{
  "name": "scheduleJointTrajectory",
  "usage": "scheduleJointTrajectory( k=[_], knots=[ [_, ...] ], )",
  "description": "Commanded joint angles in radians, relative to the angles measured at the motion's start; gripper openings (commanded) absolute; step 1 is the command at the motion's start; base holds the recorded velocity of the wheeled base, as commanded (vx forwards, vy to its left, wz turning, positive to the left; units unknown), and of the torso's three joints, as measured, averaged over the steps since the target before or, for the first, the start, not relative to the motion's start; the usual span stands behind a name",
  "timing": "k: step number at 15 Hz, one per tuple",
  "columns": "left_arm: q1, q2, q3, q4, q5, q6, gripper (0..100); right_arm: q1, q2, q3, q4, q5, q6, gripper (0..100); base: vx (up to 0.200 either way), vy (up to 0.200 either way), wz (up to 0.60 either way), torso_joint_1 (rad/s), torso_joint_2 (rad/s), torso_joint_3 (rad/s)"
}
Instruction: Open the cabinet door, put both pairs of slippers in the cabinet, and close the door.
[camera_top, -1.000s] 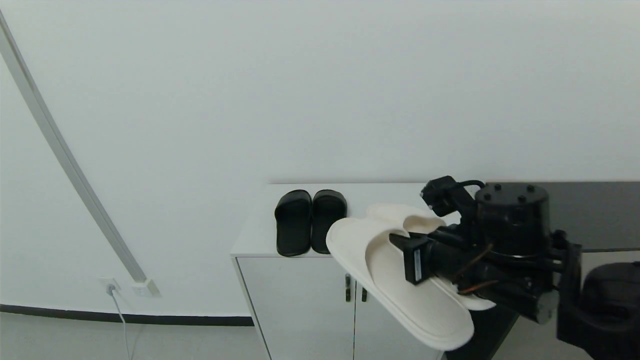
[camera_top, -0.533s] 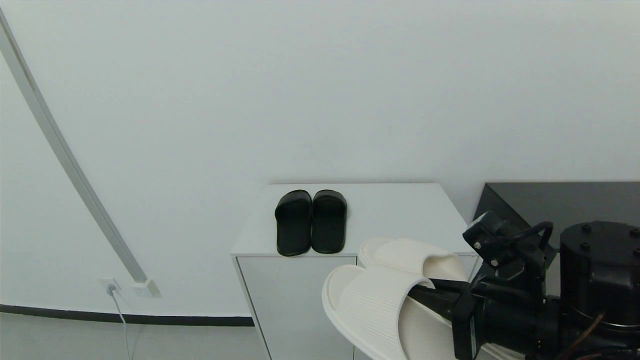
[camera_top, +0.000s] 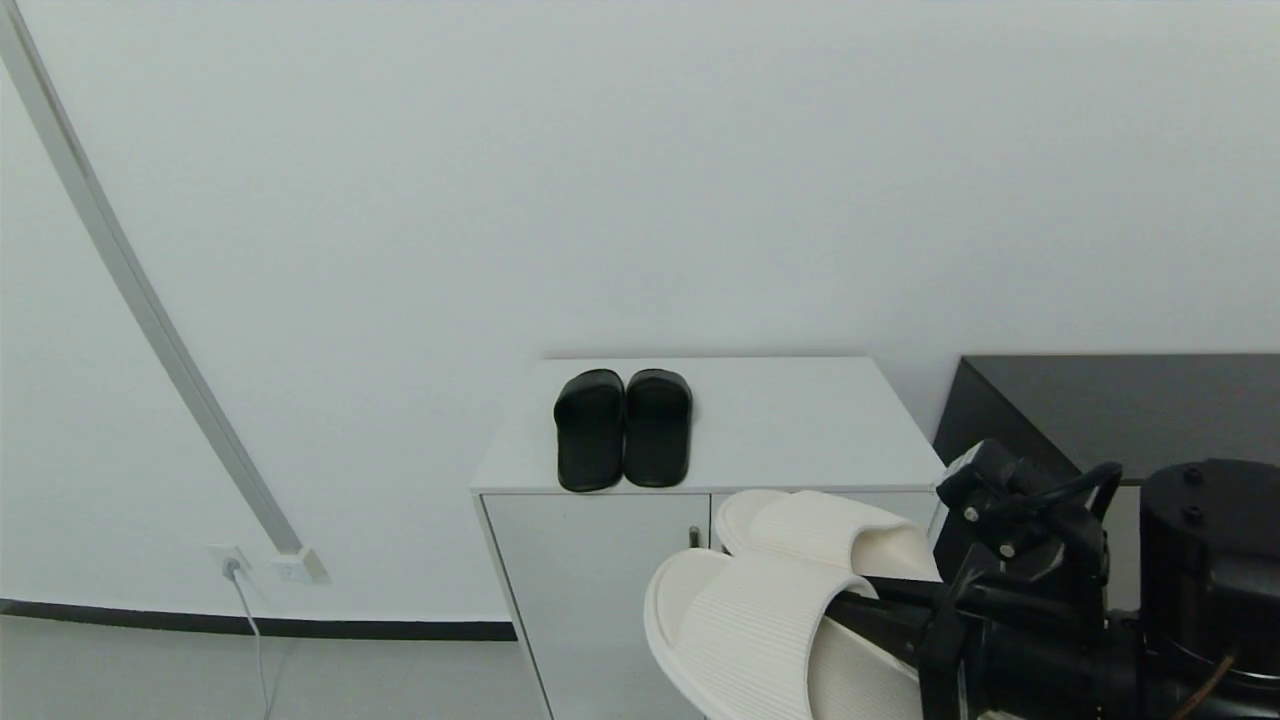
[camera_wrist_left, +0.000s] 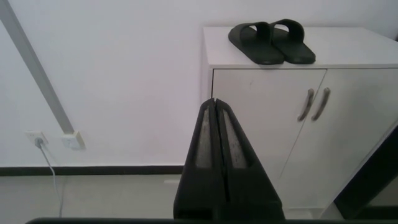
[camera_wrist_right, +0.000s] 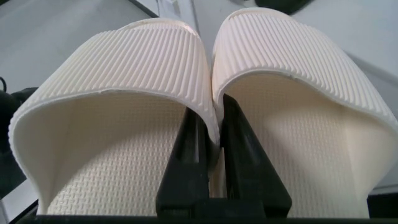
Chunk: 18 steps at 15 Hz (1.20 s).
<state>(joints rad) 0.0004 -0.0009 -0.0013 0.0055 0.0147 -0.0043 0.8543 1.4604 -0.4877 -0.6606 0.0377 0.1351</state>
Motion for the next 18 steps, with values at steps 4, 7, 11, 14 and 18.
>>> scheduleJointTrajectory(
  k=[4,7,11,14,18],
  knots=[
    [0.0,0.001,0.0,-0.001,0.001,0.0,0,-0.006,0.009,0.017,-0.002,-0.001,-0.002,0,0.0,0.0,0.0,0.0,0.0,0.0],
    [0.0,0.001,0.0,0.001,0.001,0.0,0,-0.007,0.011,0.02,-0.001,-0.004,-0.028,0,0.0,0.0,0.0,0.0,0.0,0.0],
    [0.0,0.001,0.0,0.001,0.002,0.0,0,-0.018,0.012,0.023,-0.001,-0.002,-0.028,0,0.0,0.0,0.0,0.0,0.0,0.0],
    [0.0,0.001,0.0,0.001,0.002,0.0,0,-0.02,0.012,0.027,-0.001,-0.002,-0.028,0,0.0,0.0,0.0,0.0,0.0,0.0],
    [0.0,0.001,0.0,-0.001,0.001,0.0,0,-0.02,0.014,0.031,-0.001,-0.001,-0.028,0,0.0,0.0,0.0,-0.096,0.22,0.119]
  ],
)
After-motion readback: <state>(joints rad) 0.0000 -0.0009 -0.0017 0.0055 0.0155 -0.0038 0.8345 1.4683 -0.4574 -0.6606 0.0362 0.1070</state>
